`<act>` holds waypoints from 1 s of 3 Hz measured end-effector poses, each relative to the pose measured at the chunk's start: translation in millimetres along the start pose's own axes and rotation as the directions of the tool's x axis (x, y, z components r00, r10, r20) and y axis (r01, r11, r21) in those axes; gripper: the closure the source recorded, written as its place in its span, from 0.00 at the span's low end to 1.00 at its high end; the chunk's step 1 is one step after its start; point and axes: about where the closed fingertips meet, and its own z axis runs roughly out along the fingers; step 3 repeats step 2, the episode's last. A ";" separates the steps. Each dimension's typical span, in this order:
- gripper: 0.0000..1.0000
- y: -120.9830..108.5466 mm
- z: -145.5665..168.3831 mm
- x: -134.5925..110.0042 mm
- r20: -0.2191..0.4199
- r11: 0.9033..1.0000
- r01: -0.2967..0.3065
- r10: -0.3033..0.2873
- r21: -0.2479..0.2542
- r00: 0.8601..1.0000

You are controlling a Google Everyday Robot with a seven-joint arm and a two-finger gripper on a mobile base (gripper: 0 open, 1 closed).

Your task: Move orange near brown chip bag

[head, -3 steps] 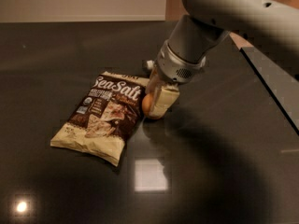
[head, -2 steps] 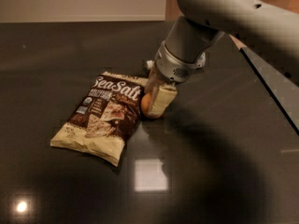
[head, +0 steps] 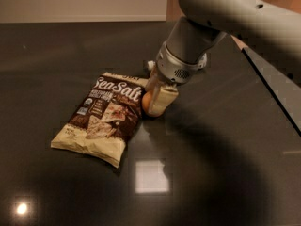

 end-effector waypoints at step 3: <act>0.00 0.3 0.6 -1.0 0.000 1.000 0.002 -0.002 0.000 1.000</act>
Offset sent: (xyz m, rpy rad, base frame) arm -0.0004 0.0009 -0.0002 -0.0003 -0.0003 0.0018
